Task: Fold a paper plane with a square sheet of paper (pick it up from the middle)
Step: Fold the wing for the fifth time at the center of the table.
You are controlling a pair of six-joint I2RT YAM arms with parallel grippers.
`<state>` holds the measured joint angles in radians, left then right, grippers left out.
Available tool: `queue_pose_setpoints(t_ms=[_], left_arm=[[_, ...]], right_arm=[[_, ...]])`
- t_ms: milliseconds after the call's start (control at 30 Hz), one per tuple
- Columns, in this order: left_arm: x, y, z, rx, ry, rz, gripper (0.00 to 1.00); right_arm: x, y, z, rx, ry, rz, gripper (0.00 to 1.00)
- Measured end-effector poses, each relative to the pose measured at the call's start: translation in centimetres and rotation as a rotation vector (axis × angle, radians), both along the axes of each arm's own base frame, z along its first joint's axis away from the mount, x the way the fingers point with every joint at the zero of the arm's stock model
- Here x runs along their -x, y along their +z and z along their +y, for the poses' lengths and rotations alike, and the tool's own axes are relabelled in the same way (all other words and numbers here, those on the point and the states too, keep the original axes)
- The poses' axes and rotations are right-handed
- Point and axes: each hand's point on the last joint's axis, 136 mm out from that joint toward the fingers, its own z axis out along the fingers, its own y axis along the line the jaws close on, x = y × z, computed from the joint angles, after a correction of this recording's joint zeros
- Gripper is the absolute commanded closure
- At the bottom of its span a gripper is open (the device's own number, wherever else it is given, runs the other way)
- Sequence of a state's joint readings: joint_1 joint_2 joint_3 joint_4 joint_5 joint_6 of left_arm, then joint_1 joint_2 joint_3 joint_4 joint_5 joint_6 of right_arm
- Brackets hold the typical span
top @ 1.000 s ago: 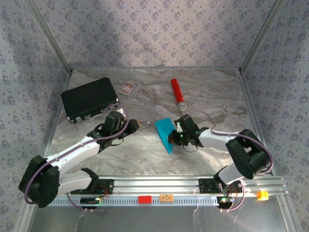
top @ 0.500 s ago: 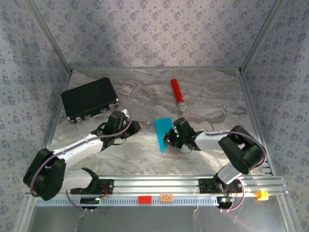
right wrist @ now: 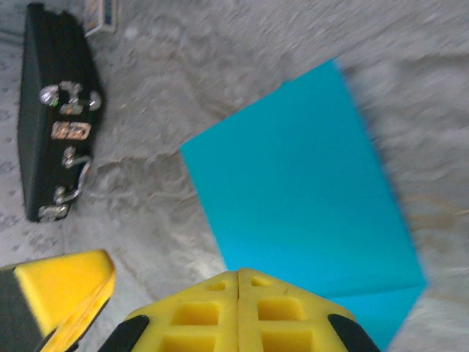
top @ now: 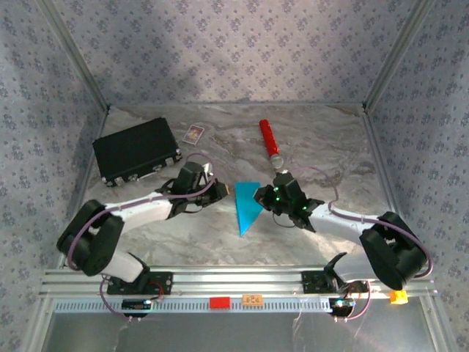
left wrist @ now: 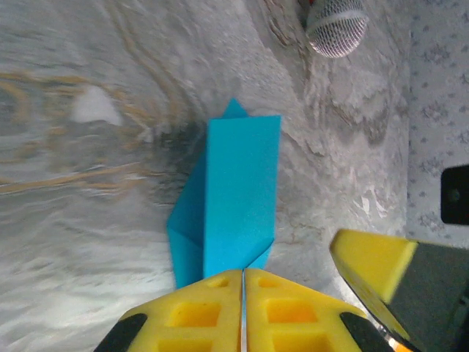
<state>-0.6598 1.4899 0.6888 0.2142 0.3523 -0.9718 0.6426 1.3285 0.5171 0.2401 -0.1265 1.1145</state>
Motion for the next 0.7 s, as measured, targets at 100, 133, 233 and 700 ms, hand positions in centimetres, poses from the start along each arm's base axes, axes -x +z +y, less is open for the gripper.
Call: queue_pose_setpoints(t_ms=[100, 133, 233, 700], left_arm=[[-0.1, -0.6, -2.3, 0.019, -0.051, 0.028, 0.97], [-0.1, -0.9, -2.9, 0.022, -0.064, 0.039, 0.98], [-0.1, -1.9, -4.6, 0.032, -0.088, 0.074, 1.00], [0.2, -6.0, -5.2, 0.019, -0.070, 0.183, 1.00]], right_arm=[[0.2, -1.2, -1.2, 0.029, -0.011, 0.034, 0.92], [0.4, -1.5, -1.4, 0.034, -0.010, 0.044, 0.92], [1.0, -2.5, -1.9, 0.047, -0.002, 0.068, 0.91], [1.8, -3.1, -2.0, 0.034, 0.056, 0.075, 0.77]])
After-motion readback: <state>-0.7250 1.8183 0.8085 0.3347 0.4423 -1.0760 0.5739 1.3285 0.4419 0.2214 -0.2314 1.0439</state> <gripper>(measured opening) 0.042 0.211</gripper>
